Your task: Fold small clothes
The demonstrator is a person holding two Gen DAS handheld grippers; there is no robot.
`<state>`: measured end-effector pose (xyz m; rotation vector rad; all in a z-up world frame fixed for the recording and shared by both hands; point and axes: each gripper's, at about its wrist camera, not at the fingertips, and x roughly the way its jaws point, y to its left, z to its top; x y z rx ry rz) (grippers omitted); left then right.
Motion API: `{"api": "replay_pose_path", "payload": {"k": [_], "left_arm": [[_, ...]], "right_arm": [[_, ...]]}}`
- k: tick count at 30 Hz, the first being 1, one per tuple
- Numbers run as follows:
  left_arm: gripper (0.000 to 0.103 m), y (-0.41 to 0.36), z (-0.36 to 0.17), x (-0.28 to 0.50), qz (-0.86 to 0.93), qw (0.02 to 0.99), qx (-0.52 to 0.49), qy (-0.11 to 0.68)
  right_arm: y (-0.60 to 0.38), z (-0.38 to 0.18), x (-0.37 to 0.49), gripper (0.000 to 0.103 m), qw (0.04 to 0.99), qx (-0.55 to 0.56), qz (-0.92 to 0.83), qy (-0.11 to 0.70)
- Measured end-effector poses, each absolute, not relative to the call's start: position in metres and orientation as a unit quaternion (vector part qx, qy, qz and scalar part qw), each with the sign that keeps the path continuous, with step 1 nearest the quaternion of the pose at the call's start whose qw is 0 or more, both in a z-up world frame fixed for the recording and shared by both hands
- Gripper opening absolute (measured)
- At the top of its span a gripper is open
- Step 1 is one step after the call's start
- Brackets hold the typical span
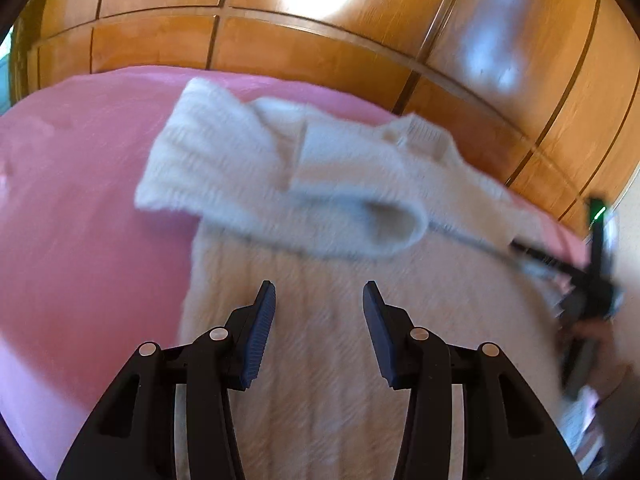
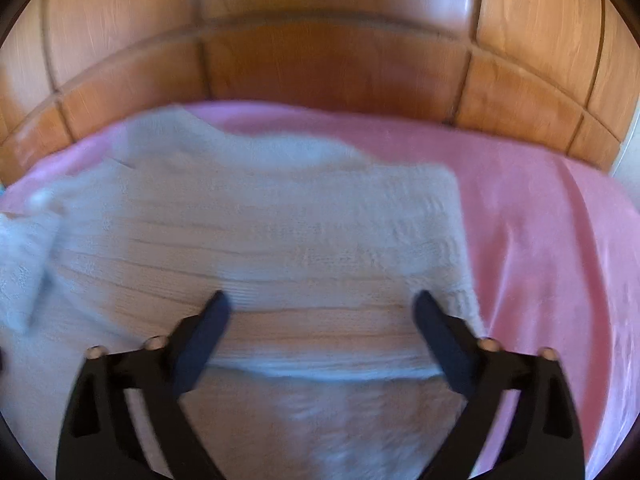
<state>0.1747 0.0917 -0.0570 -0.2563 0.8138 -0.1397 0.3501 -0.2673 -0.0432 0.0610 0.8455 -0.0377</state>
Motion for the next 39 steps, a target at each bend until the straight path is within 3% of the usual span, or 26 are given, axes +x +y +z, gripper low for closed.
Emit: {"api": "replay_pose_path", "payload": {"k": [3,8,11,13,15,17,18,19,30,33,39], "left_arm": [[0.044,0.089,-0.069,0.173,-0.067,0.91,-0.12,0.391],[0.044,0.105,-0.074,0.172,-0.079,0.905,-0.161,0.386],[0.044,0.107,-0.074,0.172,-0.082,0.906,-0.163,0.382],[0.048,0.106,-0.075,0.171,-0.086,0.908,-0.161,0.378],[0.052,0.103,-0.076,0.172,-0.09,0.909,-0.156,0.376],[0.053,0.102,-0.076,0.172,-0.093,0.91,-0.152,0.374],[0.054,0.101,-0.076,0.172,-0.093,0.91,-0.151,0.374],[0.054,0.102,-0.076,0.172,-0.094,0.91,-0.152,0.373],[0.054,0.097,-0.076,0.174,-0.09,0.911,-0.146,0.374],[0.054,0.095,-0.076,0.175,-0.088,0.912,-0.141,0.376],[0.054,0.091,-0.074,0.176,-0.081,0.912,-0.13,0.381]], "right_arm": [[-0.225,-0.025,0.337,0.078,0.915,0.037,0.068,0.397],[-0.114,-0.008,0.315,0.074,0.908,-0.051,0.202,0.365],[-0.066,-0.011,0.317,0.074,0.899,-0.115,0.223,0.358],[-0.039,-0.02,0.325,0.065,0.892,-0.162,0.219,0.36],[-0.021,-0.032,0.332,0.064,0.881,-0.202,0.217,0.369],[-0.013,-0.046,0.34,0.042,0.871,-0.238,0.199,0.381],[-0.014,-0.047,0.344,0.011,0.871,-0.236,0.189,0.387],[-0.021,-0.041,0.348,0.007,0.878,-0.21,0.181,0.391],[-0.204,0.056,0.363,0.006,0.928,0.119,0.11,0.335],[-0.281,0.022,0.365,0.006,0.903,0.23,0.075,0.355],[-0.336,-0.067,0.352,0.008,0.844,0.339,0.052,0.413]]}}
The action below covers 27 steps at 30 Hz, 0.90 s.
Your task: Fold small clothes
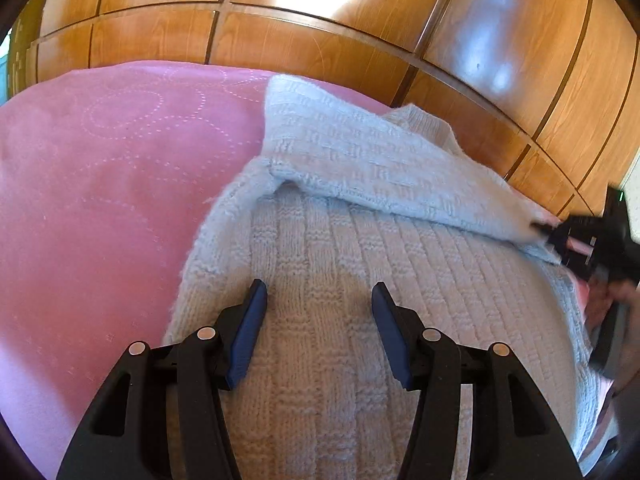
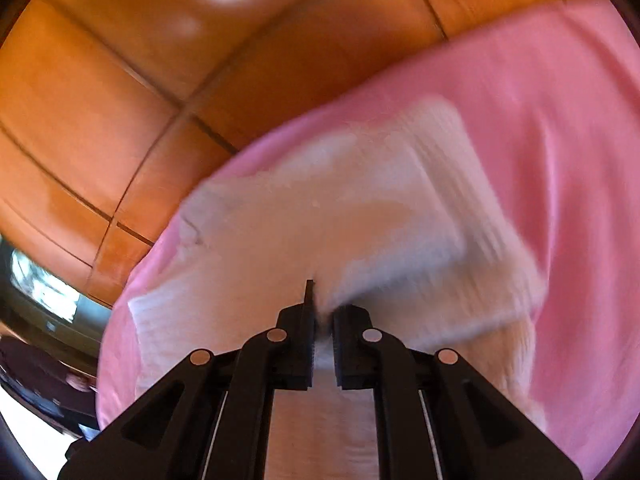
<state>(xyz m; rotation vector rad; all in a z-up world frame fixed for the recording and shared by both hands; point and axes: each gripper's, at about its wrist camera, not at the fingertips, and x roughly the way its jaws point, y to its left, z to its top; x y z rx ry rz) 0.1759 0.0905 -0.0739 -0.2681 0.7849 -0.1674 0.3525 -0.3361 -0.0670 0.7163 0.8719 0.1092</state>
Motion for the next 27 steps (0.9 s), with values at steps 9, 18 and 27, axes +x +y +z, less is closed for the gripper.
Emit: {"api": "replay_pose_path", "payload": {"k": [9,18,27], "left_arm": [[0.054,0.096,-0.055,0.186,-0.105,0.889,-0.164,0.414],[0.054,0.123,-0.013,0.222,-0.088,0.899,-0.205,0.376],[0.061,0.139,-0.038,0.338,-0.07,0.866,-0.224,0.442]], "right_arm": [[-0.354,-0.061,0.345,0.055,0.841,0.39,0.086,0.365],[-0.368,-0.052,0.349,0.046,0.857,0.354,0.046,0.373],[-0.365,-0.059,0.362,0.018,0.869,0.293,0.033,0.398]]}}
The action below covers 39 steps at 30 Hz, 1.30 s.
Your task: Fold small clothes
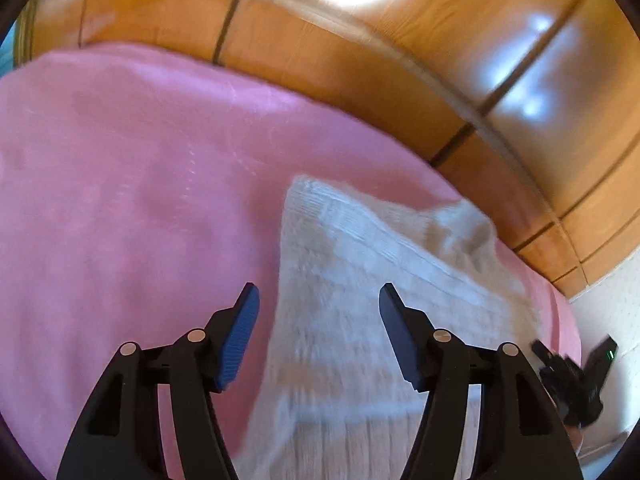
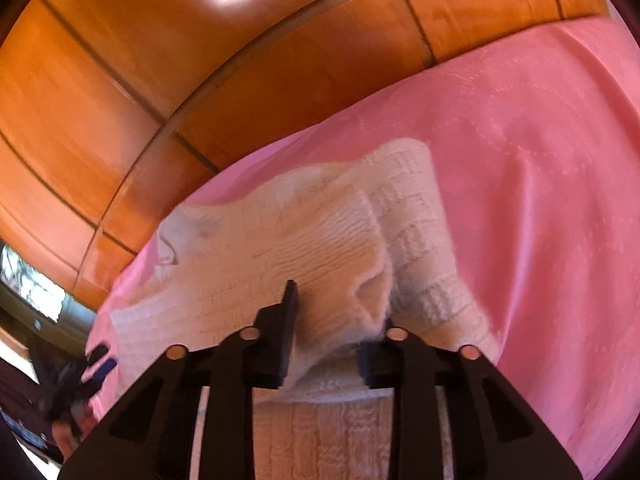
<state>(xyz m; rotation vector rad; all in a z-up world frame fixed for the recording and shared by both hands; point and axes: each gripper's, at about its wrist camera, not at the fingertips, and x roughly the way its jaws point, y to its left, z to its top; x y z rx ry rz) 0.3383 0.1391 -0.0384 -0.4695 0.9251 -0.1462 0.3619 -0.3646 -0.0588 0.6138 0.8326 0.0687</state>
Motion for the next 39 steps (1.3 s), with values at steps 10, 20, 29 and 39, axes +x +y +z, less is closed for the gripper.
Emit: {"api": "replay_pose_path", "payload": {"k": [10,20,29,39], "left_arm": [[0.01,0.151,-0.039,0.354,-0.065,0.885,-0.19,0.42],[0.032,0.122,-0.017,0.32,0.005,0.916,-0.1,0.388],[0.032,0.068,-0.048,0.3,-0.04,0.903,-0.012,0.428],[0.038,0.066,-0.06,0.307,-0.006,0.904,-0.008,0.428]], "right_arm": [[-0.346,-0.028,0.367,0.008,0.897,0.238,0.093,0.361],[-0.351,-0.055,0.355,0.051,0.89,0.226,0.033,0.394],[-0.284,-0.035,0.348,0.054,0.919,0.085,0.042,0.381],[-0.269,-0.081,0.374,0.074,0.91,0.044,0.01,0.412]]}}
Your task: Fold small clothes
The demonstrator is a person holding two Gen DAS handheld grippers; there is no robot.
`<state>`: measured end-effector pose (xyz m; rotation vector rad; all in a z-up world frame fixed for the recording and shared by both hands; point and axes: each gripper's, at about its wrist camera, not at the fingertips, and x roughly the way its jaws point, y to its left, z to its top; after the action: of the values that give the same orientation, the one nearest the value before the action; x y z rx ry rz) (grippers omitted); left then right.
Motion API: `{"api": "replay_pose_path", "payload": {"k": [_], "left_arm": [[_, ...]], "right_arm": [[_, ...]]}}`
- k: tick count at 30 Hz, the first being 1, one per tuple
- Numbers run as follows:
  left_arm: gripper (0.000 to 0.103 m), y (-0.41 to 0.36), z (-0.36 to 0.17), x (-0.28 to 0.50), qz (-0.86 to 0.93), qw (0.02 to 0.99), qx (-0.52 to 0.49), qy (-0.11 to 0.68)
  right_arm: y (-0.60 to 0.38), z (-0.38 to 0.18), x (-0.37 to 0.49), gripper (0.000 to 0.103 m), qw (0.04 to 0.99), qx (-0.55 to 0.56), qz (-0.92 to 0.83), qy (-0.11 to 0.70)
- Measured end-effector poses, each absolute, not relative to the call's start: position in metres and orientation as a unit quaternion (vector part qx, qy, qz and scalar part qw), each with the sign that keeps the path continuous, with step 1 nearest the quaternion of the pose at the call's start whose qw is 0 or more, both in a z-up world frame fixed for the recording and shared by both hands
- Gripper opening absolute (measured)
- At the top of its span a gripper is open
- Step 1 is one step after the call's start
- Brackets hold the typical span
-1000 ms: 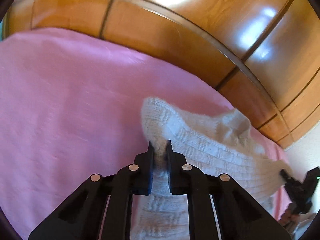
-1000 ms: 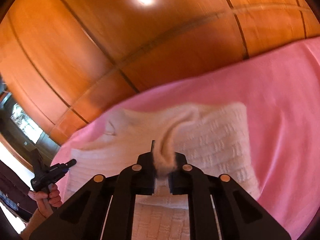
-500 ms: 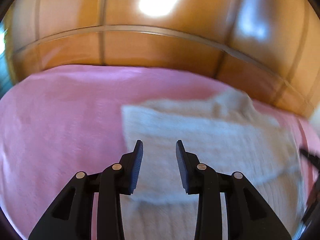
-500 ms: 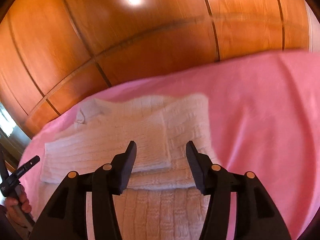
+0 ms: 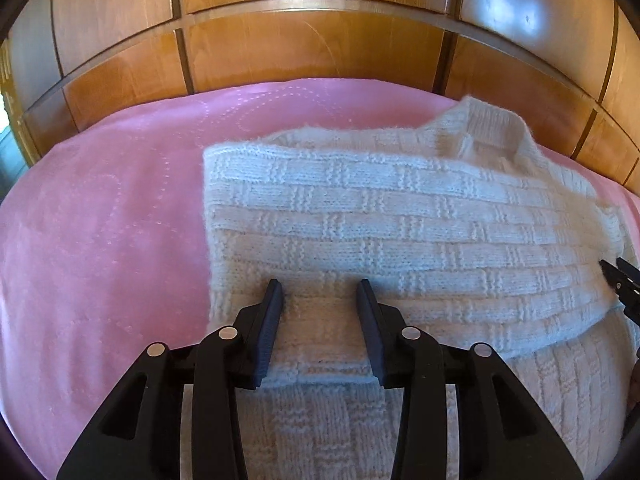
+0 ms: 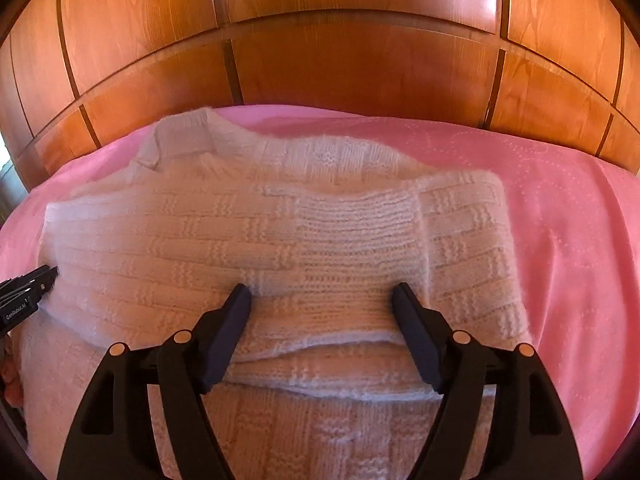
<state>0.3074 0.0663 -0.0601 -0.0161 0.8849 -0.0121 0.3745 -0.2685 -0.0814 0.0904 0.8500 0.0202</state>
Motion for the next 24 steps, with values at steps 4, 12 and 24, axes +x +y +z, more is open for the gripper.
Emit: {"api": "replay_pose_path", "payload": {"k": [4,12,24], "left_arm": [[0.038,0.065,-0.051,0.29,-0.003,0.907,-0.014,0.421],[0.051,0.064,-0.032,0.244,-0.014,0.915,-0.02,0.402],[0.051,0.08,-0.026,0.192,-0.019,0.915,-0.014,0.402]], "right_arm": [[-0.269,-0.083,0.373,0.076,0.91,0.043,0.01,0.411],[-0.268,-0.072,0.363,0.093,0.91,0.036,-0.003,0.412],[-0.281,-0.065,0.299,0.1,0.888,0.06,0.007,0.456]]}}
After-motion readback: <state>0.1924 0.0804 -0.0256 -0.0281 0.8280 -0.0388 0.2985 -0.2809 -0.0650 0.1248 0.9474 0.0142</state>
